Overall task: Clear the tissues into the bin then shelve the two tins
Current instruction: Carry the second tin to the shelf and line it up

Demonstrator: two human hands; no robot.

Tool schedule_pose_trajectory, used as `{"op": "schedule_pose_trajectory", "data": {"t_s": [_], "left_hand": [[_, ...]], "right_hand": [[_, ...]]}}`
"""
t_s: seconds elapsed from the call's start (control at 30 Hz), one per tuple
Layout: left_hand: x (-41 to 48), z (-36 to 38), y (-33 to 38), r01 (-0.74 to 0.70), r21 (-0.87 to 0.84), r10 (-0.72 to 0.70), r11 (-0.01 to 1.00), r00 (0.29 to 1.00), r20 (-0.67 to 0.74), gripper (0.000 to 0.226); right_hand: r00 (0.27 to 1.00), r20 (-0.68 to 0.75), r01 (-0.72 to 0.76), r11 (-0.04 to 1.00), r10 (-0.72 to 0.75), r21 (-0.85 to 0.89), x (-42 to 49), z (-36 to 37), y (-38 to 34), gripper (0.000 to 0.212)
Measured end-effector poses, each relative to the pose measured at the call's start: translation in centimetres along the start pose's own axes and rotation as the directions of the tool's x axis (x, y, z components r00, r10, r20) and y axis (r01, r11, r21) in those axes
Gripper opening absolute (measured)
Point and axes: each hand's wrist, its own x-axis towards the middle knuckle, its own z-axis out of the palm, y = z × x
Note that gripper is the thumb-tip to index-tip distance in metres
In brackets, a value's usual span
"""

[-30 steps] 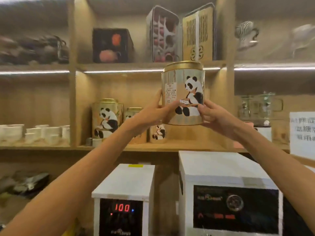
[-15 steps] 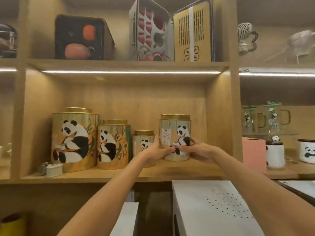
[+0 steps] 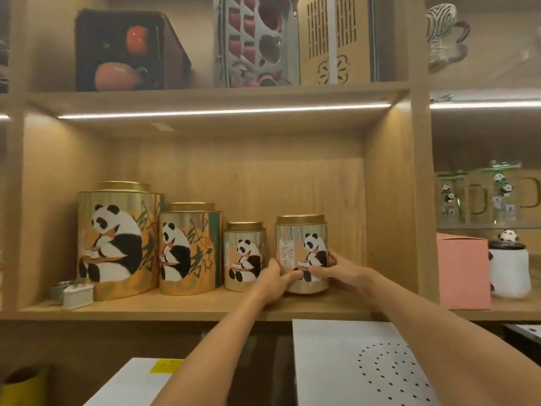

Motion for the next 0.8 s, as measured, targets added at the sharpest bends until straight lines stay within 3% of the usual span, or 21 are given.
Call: {"op": "schedule_pose_trajectory", "data": {"t_s": [0.1,0.47,0.6,0.8], "left_hand": [[0.8,0.6,-1.1,0.001,0.034,0.000,0.999,1.000,-0.021,0.075],[2.5,1.7,-2.3,0.017,0.143,-0.008,0.990,0.998,-0.059,0.078],[2.6,2.1,-2.6,0.010,0.184,0.016,0.983,0.990,-0.139,0.080],[1.6,2.5,-2.7,-0.019,0.259,0.084,0.966,0.967,-0.240,0.048]], "right_hand": [[1.000,0.007,0.000,1.000,0.000,-0.025,0.9,0.0,0.9,0.085],[0.999,-0.021,0.035,0.990,-0.038,-0.136,1.8,-0.2,1.5,0.085],[0.996,-0.064,0.046,0.982,-0.059,-0.185,1.8,0.1,1.9,0.077],[0.978,-0.188,0.046,0.972,-0.091,-0.230,2.0,0.9,2.3,0.072]]}}
